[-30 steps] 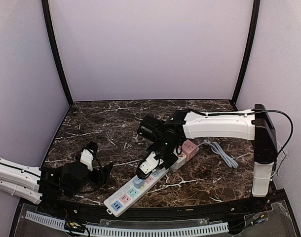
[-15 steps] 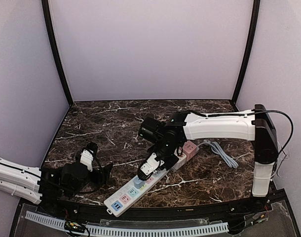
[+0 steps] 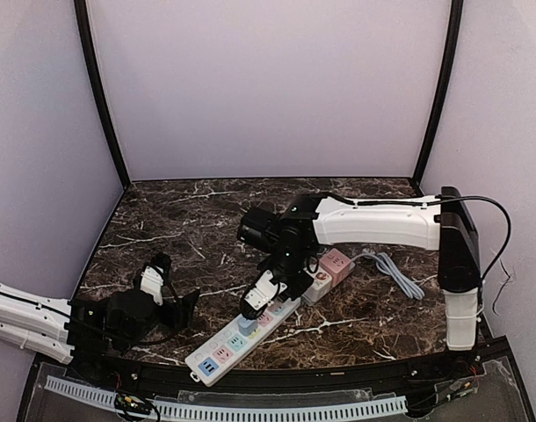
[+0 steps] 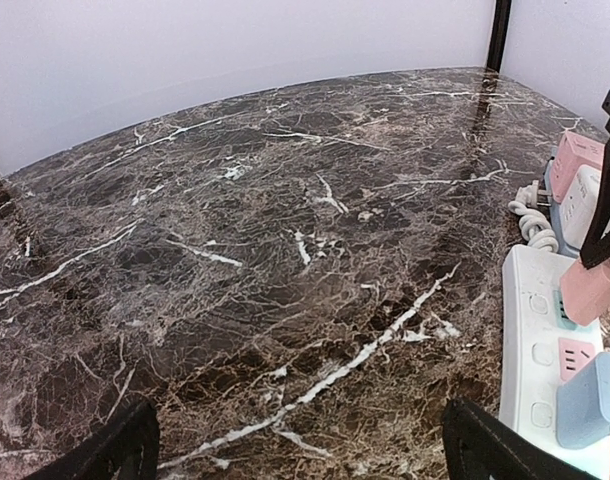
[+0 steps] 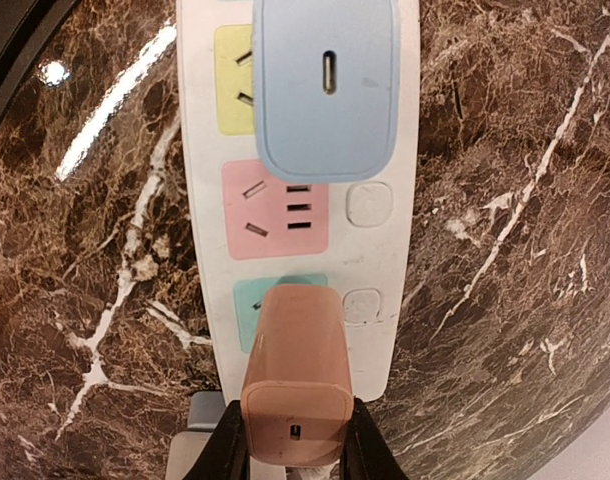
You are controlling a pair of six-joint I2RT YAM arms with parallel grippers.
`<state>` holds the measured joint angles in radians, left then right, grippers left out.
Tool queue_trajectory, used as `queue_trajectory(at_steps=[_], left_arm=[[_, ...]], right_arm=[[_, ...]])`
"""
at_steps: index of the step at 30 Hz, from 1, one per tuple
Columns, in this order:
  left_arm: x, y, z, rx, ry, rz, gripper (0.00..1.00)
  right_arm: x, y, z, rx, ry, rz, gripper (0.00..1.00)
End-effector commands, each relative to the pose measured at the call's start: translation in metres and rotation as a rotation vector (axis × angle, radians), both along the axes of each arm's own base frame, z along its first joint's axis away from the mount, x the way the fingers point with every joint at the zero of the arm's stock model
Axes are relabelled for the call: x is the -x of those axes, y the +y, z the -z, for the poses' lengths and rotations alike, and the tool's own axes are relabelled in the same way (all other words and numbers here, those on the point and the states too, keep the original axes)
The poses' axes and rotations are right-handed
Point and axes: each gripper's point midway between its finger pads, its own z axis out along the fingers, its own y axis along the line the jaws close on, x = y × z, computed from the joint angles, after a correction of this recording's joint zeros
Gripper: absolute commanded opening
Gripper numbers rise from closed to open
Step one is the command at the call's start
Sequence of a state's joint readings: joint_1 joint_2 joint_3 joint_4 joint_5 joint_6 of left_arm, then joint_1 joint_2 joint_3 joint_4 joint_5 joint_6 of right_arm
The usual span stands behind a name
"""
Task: Insert the plug
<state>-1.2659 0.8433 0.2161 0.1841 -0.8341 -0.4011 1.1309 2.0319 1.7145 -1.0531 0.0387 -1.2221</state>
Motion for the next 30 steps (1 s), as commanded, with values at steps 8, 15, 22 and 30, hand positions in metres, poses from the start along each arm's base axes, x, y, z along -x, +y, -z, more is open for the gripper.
queue_trajectory(at_steps=[8, 15, 22, 30], left_arm=[[0.001, 0.009, 0.008, -0.003, 0.006, -0.016, 0.99], [0.001, 0.011, 0.009, 0.002, 0.006, -0.017, 0.99], [0.002, 0.013, 0.009, 0.014, 0.006, -0.016, 0.99], [0.002, 0.013, 0.010, 0.015, 0.008, -0.014, 0.99]], right_arm=[[0.005, 0.001, 0.037, 0.141, 0.084, -0.046, 0.00], [0.006, 0.003, 0.048, 0.151, 0.152, -0.045, 0.00], [0.005, -0.006, 0.062, 0.169, 0.190, -0.023, 0.00], [0.003, -0.001, 0.067, 0.151, 0.200, -0.012, 0.00]])
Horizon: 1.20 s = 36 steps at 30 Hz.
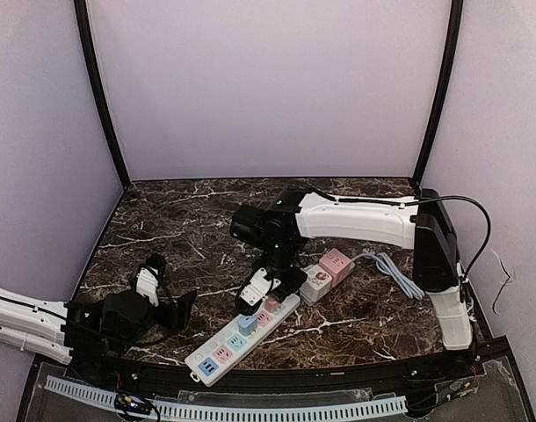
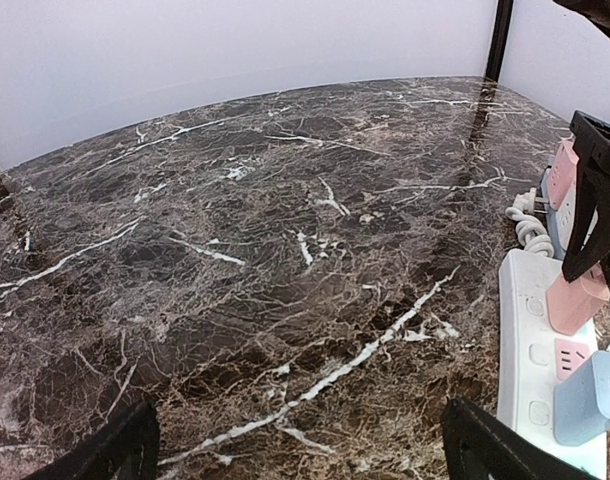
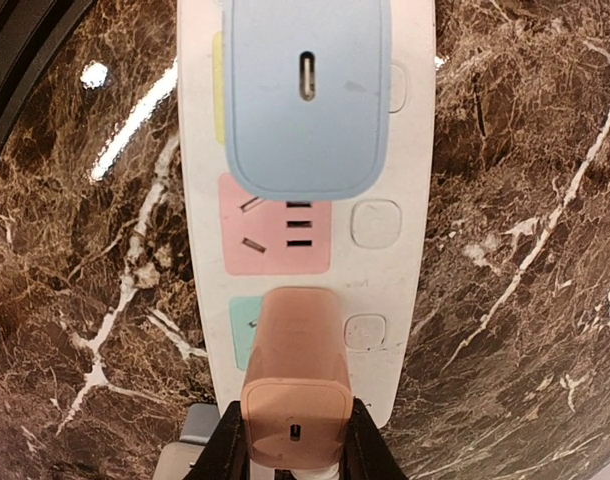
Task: Insert the plug
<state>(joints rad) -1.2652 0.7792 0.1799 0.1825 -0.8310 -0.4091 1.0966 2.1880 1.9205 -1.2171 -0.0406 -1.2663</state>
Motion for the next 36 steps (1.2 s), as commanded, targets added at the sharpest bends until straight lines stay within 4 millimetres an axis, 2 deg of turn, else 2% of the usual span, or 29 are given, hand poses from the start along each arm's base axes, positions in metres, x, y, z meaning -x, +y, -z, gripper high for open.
queue_trajectory(at_steps=[1, 5, 10, 16, 19, 20, 21, 22, 23, 26, 29, 36], left_arm=[[0.000, 0.007, 0.009, -0.017, 0.012, -0.011, 0.99], [0.000, 0.007, 0.010, -0.019, 0.011, -0.011, 0.99], [0.000, 0.007, 0.009, -0.021, 0.009, -0.010, 0.99], [0.000, 0.006, 0.009, -0.019, 0.009, -0.009, 0.99], [0.000, 0.007, 0.010, -0.019, 0.009, -0.009, 0.99], [0.000, 0.007, 0.010, -0.019, 0.010, -0.008, 0.99], [0.000, 0.006, 0.009, -0.018, 0.009, -0.008, 0.99], [0.001, 0.006, 0.009, -0.018, 0.010, -0.007, 0.99], [0.000, 0.006, 0.009, -0.018, 0.010, -0.007, 0.99], [0.000, 0.006, 0.009, -0.017, 0.010, -0.007, 0.99], [0.001, 0.005, 0.009, -0.013, 0.010, -0.005, 0.99], [0.002, 0.000, 0.008, -0.017, 0.019, 0.023, 0.99]], right_arm=[[0.008, -0.005, 0.057, 0.079, 0.089, 0.015, 0.00], [0.009, 0.006, 0.058, 0.060, 0.120, 0.060, 0.00], [0.006, 0.007, 0.060, 0.059, 0.107, 0.079, 0.00], [0.004, 0.020, 0.032, -0.018, 0.082, 0.131, 0.02], [0.001, 0.022, 0.009, -0.047, 0.032, 0.149, 0.16], [0.001, 0.022, -0.003, -0.064, 0.017, 0.156, 0.27], [0.001, 0.023, -0.017, -0.087, 0.007, 0.161, 0.56], [0.000, 0.023, -0.033, -0.113, -0.006, 0.163, 0.93], [0.000, 0.023, -0.047, -0.138, -0.023, 0.160, 0.98], [-0.001, 0.020, -0.087, -0.212, -0.081, 0.158, 0.99], [0.000, 0.013, -0.119, -0.274, -0.123, 0.158, 0.99], [-0.009, 0.001, -0.143, -0.359, -0.190, 0.246, 0.98]])
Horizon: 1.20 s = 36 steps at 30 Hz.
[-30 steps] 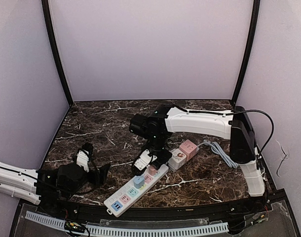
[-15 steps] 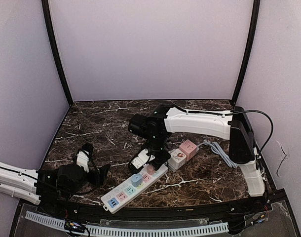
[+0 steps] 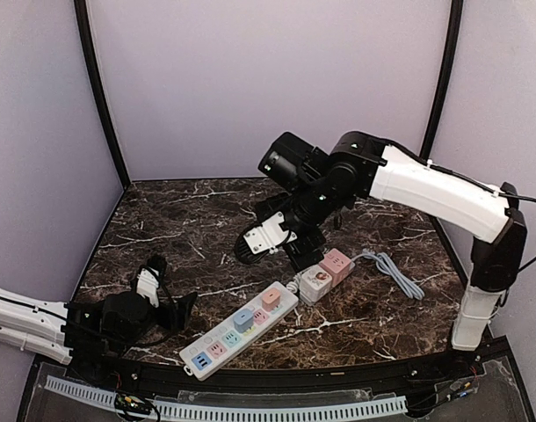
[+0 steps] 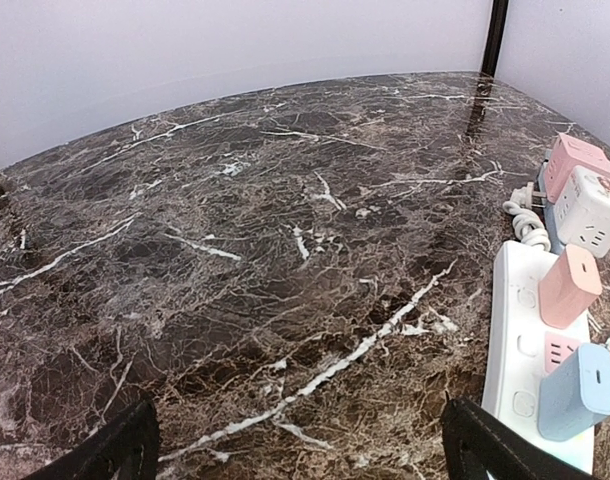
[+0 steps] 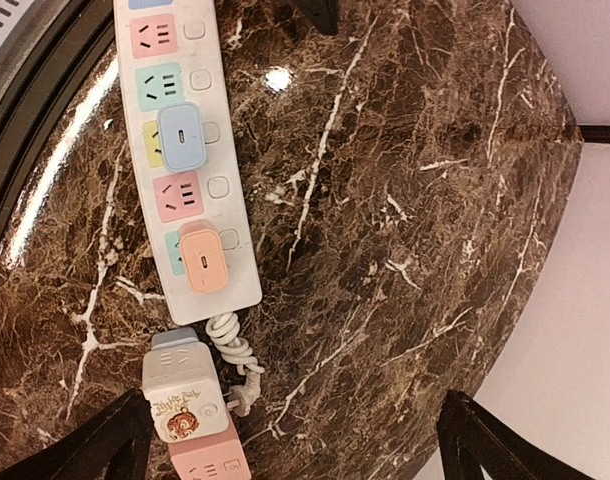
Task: Insert the plug
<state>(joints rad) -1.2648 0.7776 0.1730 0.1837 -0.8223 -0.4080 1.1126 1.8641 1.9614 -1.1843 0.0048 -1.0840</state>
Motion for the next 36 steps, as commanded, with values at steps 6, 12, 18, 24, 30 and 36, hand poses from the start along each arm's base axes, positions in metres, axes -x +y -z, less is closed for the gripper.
queue_trajectory(at_steps=[6, 12, 18, 24, 30, 36], left_arm=[[0.004, -0.009, 0.007, -0.006, 0.030, 0.060, 0.99], [0.010, -0.027, 0.014, -0.021, 0.078, 0.131, 0.99], [0.021, -0.050, 0.021, -0.035, 0.173, 0.228, 0.99], [0.038, -0.066, 0.022, -0.027, 0.254, 0.321, 0.95], [0.053, -0.085, 0.012, -0.005, 0.297, 0.423, 0.87], [0.068, -0.110, 0.006, -0.011, 0.346, 0.546, 0.81]], right_arm=[[-0.009, 0.000, -0.010, -0.243, 0.026, 0.158, 0.99], [-0.028, -0.002, -0.054, -0.660, -0.002, 0.375, 0.99], [-0.079, -0.038, -0.069, -0.902, -0.057, 0.852, 0.99], [-0.100, -0.057, -0.043, -0.897, -0.075, 1.096, 0.99], [-0.096, -0.078, -0.050, -1.023, -0.033, 1.160, 0.99], [-0.081, -0.104, -0.069, -1.141, 0.009, 1.154, 0.99]])
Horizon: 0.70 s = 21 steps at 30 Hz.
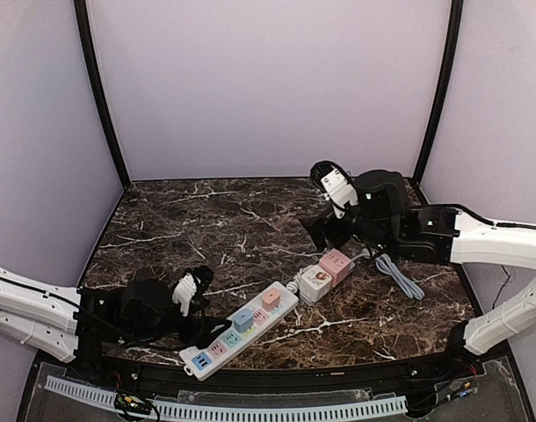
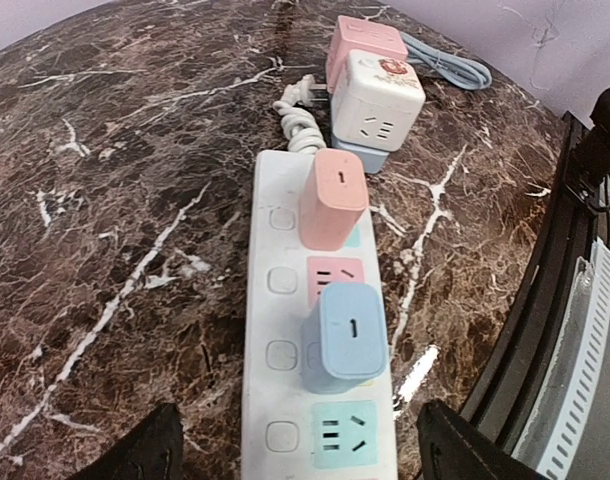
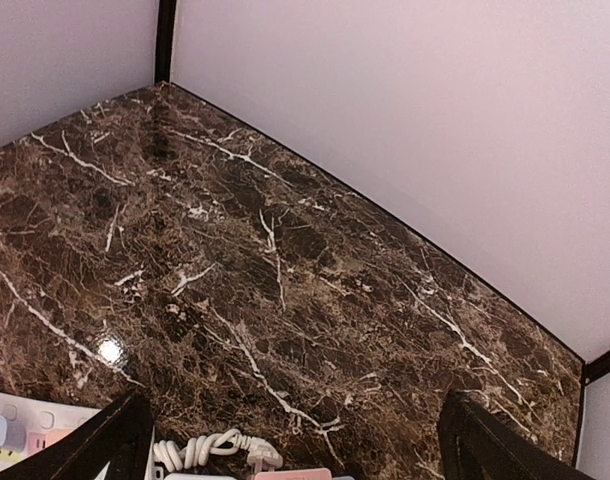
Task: Insert the plug
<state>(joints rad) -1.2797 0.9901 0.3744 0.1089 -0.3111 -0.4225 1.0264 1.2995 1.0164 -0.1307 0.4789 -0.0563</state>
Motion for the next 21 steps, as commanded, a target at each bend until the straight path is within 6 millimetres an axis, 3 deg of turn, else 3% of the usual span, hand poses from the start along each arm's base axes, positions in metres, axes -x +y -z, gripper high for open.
queue_trajectory(at_steps=[1, 6, 12, 21], left_arm=[[0.015, -0.022, -0.006, -0.017, 0.043, 0.117, 0.80], [0.013, -0.034, 0.011, -0.143, 0.074, 0.128, 0.77], [0.002, -0.042, 0.030, -0.284, 0.087, 0.088, 0.64], [-0.009, -0.044, 0.036, -0.352, 0.063, 0.044, 0.44]], right_arm=[[0.007, -0.018, -0.042, -0.221, -0.053, 0.028, 0.99], [0.016, -0.034, -0.050, -0.285, -0.069, 0.027, 0.99], [0.019, -0.044, -0.046, -0.290, -0.072, 0.039, 0.99], [0.024, -0.049, -0.047, -0.301, -0.081, 0.031, 0.99]])
